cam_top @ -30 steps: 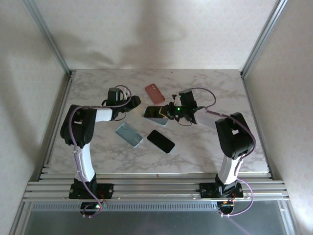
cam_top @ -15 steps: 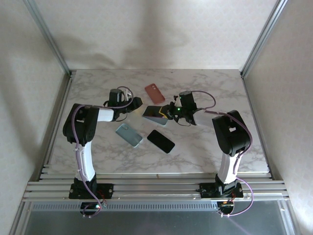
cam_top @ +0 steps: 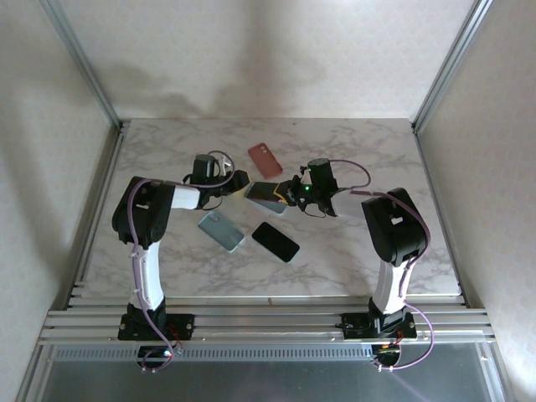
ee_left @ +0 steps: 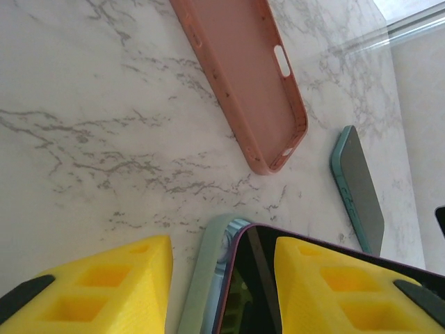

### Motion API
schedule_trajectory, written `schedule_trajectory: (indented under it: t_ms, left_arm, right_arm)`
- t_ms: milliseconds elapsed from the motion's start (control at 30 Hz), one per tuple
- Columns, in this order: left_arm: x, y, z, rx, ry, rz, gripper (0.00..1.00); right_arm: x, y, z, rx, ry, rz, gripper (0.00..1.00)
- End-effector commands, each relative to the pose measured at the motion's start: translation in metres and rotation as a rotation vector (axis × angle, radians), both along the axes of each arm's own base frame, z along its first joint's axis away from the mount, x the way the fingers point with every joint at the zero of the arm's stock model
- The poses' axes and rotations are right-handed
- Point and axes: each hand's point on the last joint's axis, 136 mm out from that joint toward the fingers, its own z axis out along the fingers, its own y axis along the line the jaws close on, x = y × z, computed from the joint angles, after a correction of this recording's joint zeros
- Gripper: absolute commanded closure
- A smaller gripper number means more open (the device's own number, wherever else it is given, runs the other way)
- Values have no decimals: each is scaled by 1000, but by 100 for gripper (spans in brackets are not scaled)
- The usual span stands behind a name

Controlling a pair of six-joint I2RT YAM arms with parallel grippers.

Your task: Put the phone into the phone case

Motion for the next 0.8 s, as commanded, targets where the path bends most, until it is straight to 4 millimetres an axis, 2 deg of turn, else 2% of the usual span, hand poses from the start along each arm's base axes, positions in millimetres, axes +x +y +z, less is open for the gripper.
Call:
schedule_trajectory:
  t_ms: [0, 333, 767]
  left_arm:
    - [-1, -12, -1, 3, -20, -44, 58]
    - [-5, -15, -9, -1, -4, -48, 58]
    - [-21, -26, -23, -16, 31, -72, 58]
  right_arm:
    - [5, -1, 1, 17, -16, -19, 100]
    - [4, -3, -8, 10, 10, -38, 100]
    - [5, -2, -18, 7, 32, -50, 100]
